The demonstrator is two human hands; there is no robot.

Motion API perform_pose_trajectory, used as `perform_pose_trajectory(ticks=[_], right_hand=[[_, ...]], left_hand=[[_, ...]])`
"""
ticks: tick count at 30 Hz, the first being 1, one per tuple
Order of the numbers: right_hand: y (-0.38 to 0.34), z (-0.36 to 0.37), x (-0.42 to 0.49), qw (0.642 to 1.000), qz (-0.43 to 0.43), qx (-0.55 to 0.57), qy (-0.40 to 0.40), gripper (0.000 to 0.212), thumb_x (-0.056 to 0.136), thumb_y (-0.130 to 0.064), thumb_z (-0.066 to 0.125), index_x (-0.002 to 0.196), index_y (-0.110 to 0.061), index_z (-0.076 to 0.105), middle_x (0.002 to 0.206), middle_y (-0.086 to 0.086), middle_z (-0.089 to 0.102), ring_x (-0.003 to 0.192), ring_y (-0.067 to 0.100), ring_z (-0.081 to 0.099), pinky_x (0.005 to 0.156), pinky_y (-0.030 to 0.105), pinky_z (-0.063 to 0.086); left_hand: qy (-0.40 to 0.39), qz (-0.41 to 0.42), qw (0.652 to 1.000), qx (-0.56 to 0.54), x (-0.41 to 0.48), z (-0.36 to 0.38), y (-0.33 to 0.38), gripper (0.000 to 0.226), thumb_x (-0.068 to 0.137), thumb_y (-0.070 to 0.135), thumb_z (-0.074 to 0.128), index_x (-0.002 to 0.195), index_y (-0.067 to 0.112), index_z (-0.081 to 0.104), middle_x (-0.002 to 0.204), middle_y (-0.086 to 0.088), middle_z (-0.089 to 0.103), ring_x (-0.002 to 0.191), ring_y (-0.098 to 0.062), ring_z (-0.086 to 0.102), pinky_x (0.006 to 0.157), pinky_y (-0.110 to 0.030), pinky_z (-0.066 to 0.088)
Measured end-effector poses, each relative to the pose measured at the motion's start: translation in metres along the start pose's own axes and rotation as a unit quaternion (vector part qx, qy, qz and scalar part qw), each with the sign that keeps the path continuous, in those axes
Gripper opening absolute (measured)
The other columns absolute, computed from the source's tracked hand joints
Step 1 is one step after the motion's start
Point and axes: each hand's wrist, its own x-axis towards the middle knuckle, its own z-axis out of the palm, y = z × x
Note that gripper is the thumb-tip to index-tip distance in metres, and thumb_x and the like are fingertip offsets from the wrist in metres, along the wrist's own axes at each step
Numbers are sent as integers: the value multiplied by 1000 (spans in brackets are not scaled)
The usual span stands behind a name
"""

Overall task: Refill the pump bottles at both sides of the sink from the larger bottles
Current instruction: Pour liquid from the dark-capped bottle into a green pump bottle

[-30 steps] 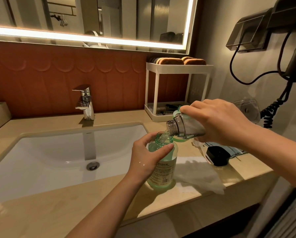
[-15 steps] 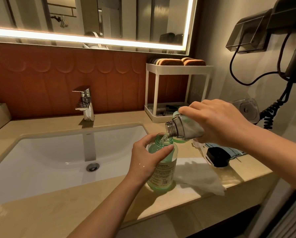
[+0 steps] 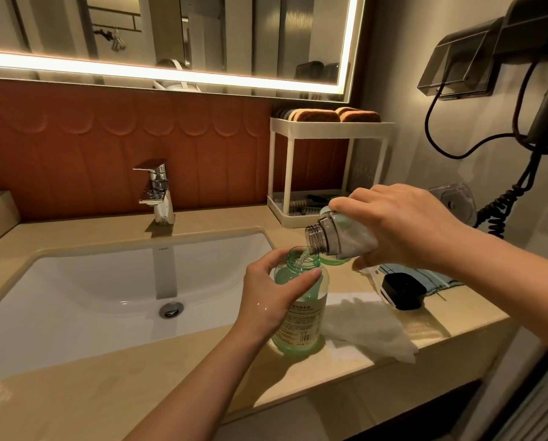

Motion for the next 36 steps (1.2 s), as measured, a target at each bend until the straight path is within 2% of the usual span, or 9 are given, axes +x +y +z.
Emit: perform_pose_trajectory(ticks=[2,6,14,23,30,36], right_hand=[[1,-1,0,1000,-3,-2,-4,89,64,-64,68,138,-30,32,119,-5,55,99,16,54,75,25,46],[2,-3,1,1000,-10,-14,-6,89,65,-65,68,138,-30,33,121,-4,55,100,17,54,74,25,46],[1,-7,2,999,-20,-34,-8,86,66,-66,66,137,-30,32,117,-4,54,96,16,52,74,25,46],[2,-5,6,998,-28,-56,14,87,54,-60,79,128,-25,47,102,2,62,80,21,57,61,29,46],[-4,-13,6,995,-51,-88,14,82,69,-58,70,136,-28,32,116,0,56,94,19,55,76,30,48],[-4,-16,7,992,-65,-108,15,80,72,-52,71,137,-27,30,118,3,55,97,21,55,78,32,47]], left_hand=[[-1,1,1000,0,0,0,0,35,73,27,77,105,27,65,103,15,66,93,16,55,71,3,39],[2,0,1000,4,0,1,-1,35,73,27,77,107,26,66,106,12,66,98,6,57,72,2,40],[2,2,1000,-5,-1,0,0,33,72,26,78,103,28,66,101,14,67,93,11,58,73,0,41],[4,7,1000,-4,0,1,-1,33,73,25,78,104,24,67,101,12,68,93,12,57,72,1,40],[7,5,1000,1,0,1,-3,37,73,27,78,108,22,68,104,11,68,97,7,58,73,0,41],[6,5,1000,3,0,1,-3,36,73,27,78,108,23,68,103,11,68,96,7,59,73,0,41]])
